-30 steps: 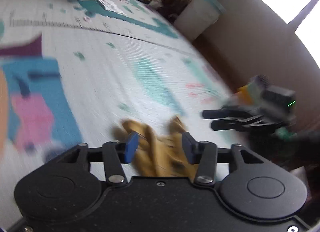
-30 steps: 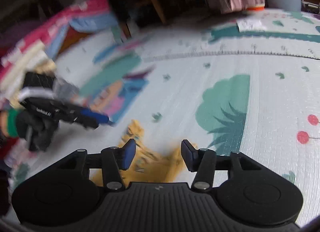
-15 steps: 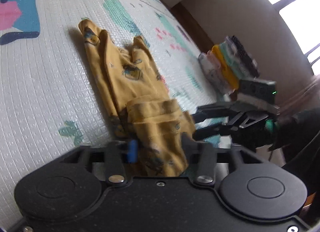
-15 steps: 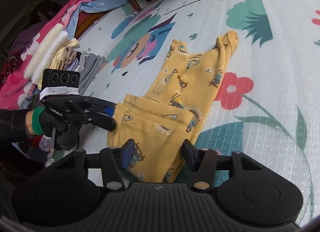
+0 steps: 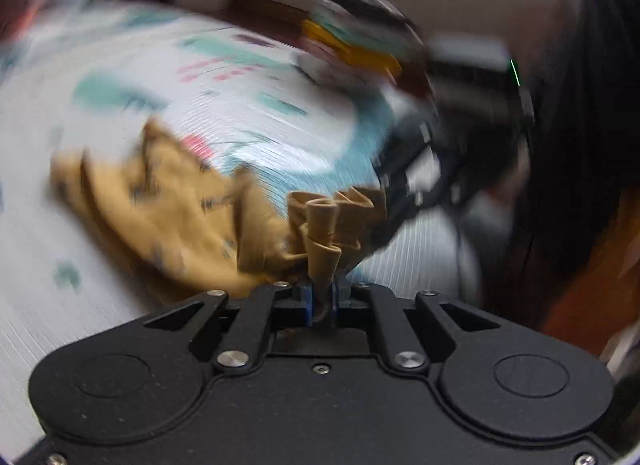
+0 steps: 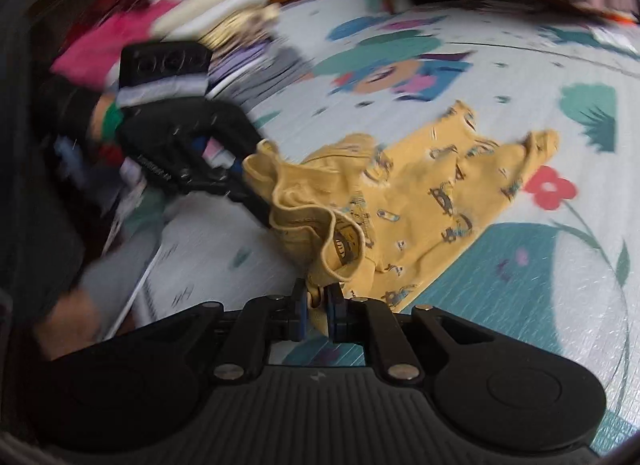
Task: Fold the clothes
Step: 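Fold the lifted hem over the shirt with the right gripper while the left gripper holds fabric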
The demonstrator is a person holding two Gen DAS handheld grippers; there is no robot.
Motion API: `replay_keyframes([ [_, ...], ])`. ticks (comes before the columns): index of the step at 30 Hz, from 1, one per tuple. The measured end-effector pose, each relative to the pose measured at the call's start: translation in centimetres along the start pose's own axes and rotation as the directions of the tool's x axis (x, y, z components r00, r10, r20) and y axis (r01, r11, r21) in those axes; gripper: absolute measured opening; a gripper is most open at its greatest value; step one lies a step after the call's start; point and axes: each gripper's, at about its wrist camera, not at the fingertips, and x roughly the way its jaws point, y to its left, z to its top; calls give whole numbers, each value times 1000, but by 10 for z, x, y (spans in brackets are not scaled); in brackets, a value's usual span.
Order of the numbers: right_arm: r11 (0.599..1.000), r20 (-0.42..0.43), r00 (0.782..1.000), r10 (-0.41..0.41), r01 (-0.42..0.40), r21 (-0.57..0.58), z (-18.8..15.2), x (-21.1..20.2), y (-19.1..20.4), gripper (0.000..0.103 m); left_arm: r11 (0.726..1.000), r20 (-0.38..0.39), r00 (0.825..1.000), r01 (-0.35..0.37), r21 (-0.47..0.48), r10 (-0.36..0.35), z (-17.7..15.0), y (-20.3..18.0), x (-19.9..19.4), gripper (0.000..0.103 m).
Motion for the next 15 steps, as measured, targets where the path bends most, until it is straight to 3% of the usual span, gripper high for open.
replay_keyframes([
  [1,998,-11,1000,-10,9,-55,-3,1,9,12,992,-22,999,-22,125,24,1,-15,1,6],
  [2,994,-21,1000,-21,18,-110,-7,2,17,12,966,-38,998,-41,254,52,1,-31,2,6],
  [3,986,-31,999,-32,26,-165,-10,3,26,12,924,-49,996,-50,380,75,-2,-46,4,6],
  [4,975,-41,998,-43,33,-221,-13,4,34,12,865,-56,994,-54,498,95,-6,-60,5,6],
  [6,941,-58,996,-65,41,-336,-22,9,49,13,704,-45,989,-69,707,143,-26,-86,6,11],
  [7,916,-60,995,-82,51,-398,-27,12,57,14,629,-51,987,-59,776,156,-38,-95,7,23],
  [8,893,-63,993,-97,59,-446,-32,14,64,14,593,-42,984,-69,802,171,-47,-101,7,38],
  [11,857,-56,987,-152,103,-505,-43,21,74,33,637,17,975,-156,755,220,-59,-105,8,54],
  [13,830,-39,981,-189,138,-540,-48,27,78,42,633,47,960,-217,743,275,-63,-108,13,58],
  [15,795,-19,975,-223,171,-582,-53,31,81,54,637,74,953,-254,728,295,-66,-108,18,70],
])
